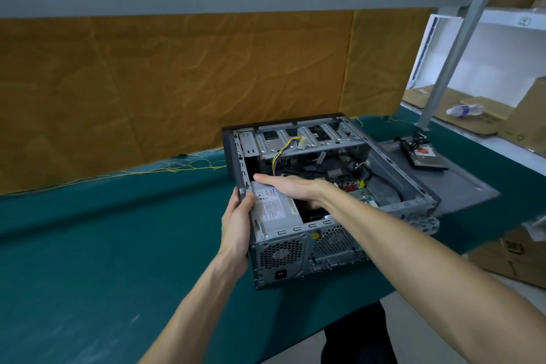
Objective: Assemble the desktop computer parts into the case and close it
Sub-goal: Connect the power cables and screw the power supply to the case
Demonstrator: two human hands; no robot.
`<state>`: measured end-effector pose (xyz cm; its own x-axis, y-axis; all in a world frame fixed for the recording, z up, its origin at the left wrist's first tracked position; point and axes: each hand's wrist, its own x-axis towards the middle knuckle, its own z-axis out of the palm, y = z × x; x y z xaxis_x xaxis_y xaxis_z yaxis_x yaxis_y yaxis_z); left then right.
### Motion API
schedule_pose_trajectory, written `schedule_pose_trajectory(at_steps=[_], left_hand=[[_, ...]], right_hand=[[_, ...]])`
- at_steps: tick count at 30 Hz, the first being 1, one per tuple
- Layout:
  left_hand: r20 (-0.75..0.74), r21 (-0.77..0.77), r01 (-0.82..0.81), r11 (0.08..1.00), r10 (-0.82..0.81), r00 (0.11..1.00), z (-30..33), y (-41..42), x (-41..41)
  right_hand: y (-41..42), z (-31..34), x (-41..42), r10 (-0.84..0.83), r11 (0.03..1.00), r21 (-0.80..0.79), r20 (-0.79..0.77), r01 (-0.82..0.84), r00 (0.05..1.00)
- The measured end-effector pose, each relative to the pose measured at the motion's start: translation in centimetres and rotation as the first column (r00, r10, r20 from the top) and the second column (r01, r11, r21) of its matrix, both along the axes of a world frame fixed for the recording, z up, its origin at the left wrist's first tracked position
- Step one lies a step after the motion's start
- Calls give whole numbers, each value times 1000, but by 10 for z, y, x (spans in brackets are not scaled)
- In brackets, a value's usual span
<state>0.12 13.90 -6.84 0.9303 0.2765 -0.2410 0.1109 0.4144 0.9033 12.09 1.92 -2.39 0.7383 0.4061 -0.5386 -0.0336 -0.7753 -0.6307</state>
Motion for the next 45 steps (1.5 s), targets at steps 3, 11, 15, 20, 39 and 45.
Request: schedule_pose_trajectory(at_steps=[3,11,15,20,39,45], left_hand=[[22,37,6,999,-7,1000,2,3,1],[109,161,77,984,-95,990,-10,1,-19],[363,392,-186,901,35,931,-24,-24,-42],[557,530,-411,742,61,829,-27,-25,-28],[667,538,-552,638,78,741,-42,-21,-20],[694,507,-579,639,96,714,-44,-21,-18]], right_hand=[[2,-4,-1,-3,1000,-2,60,3,998],[2,-5,1,41,999,-1,93,-41,995],[1,-5,0,64,998,-1,100,-64,993],[0,-3,-2,107,993,28,127,-111,986],[-13,-15,12,199,974,99,36,-202,979],[-7,-16,10,192,976,92,75,-199,978]])
